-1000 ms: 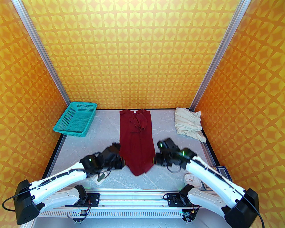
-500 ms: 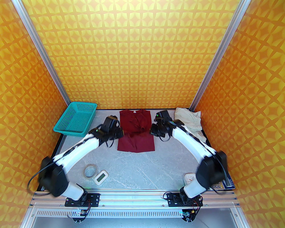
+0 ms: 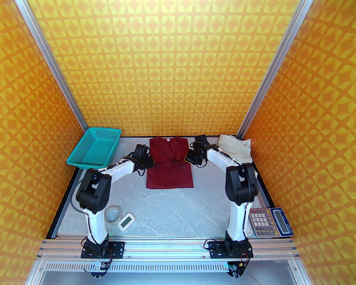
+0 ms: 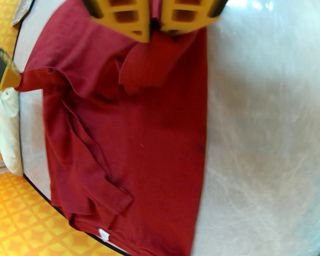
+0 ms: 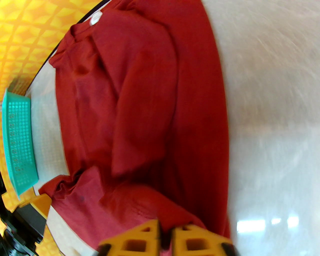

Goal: Fold and stack the mixed laundry pile

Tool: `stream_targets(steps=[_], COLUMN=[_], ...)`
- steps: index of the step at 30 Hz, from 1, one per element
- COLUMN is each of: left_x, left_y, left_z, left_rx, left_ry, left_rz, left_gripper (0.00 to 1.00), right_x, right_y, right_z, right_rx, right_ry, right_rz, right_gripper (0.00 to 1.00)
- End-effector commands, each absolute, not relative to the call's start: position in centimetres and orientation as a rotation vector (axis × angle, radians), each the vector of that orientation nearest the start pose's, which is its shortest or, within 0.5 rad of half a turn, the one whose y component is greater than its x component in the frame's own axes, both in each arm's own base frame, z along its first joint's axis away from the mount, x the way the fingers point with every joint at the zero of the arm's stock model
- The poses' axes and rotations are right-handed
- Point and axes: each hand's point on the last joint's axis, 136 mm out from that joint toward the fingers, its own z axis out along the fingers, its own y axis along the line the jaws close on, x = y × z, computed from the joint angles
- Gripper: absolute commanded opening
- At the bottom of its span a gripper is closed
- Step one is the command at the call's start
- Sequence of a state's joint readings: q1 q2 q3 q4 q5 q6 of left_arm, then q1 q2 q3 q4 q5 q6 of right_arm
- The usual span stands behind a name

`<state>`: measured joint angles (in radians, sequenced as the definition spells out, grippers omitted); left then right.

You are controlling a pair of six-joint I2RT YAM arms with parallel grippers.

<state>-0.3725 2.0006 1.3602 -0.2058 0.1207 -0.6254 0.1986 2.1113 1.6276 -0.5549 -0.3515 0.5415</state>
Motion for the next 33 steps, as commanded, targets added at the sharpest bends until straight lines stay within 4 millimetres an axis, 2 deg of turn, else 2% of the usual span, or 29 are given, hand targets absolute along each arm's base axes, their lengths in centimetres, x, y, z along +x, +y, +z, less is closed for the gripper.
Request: stream_targets(steps=[1, 5, 7, 9, 11, 14, 15, 17, 19, 23, 33], left_x=[50.3, 50.1, 48.9, 46.7, 43.2, 37.8, 36.4, 34.0, 32.7, 31.8, 32.8], left_y=[-20.3, -18.5, -17.8, -17.6, -18.1, -18.1, -18.3, -18.8, -18.9, -19.2, -20.1], left_z=[9.0, 11.5, 13.1, 13.7, 12.8, 10.4, 9.7, 8.5, 7.7, 6.3, 3.4], left_rx=[-0.258, -0.242, -0.225, -0.217, -0.174, -0.167, -0.171, -0.171, -0.176, -0.22, -0.281], left_ry=[2.389, 2.363, 2.367, 2.4, 2.483, 2.605, 2.63, 2.672, 2.697, 2.708, 2.726], left_rz=[-0.642, -0.596, -0.568, -0.56, -0.54, -0.539, -0.573, -0.669, -0.707, -0.758, -0.791], left_gripper=[0.52, 0.61, 0.62, 0.62, 0.62, 0.66, 0.66, 0.67, 0.67, 0.68, 0.68], right_x=[52.0, 51.3, 49.8, 47.2, 43.4, 37.7, 36.3, 33.5, 31.9, 30.7, 32.7], right_y=[16.6, 15.1, 14.2, 13.6, 13.4, 13.5, 13.8, 13.8, 13.7, 14.1, 14.5], right_z=[8.7, 11.2, 12.5, 12.8, 12.1, 9.6, 9.1, 7.7, 6.7, 5.1, 3.1], right_rx=[0.271, 0.235, 0.204, 0.199, 0.21, 0.257, 0.264, 0.285, 0.286, 0.301, 0.349], right_ry=[2.594, 2.566, 2.57, 2.587, 2.622, 2.698, 2.713, 2.763, 2.788, 2.822, 2.807], right_rz=[0.811, 0.76, 0.693, 0.673, 0.703, 0.785, 0.826, 0.867, 0.877, 0.923, 0.944], right_gripper=[0.44, 0.5, 0.51, 0.51, 0.51, 0.54, 0.54, 0.54, 0.54, 0.51, 0.42])
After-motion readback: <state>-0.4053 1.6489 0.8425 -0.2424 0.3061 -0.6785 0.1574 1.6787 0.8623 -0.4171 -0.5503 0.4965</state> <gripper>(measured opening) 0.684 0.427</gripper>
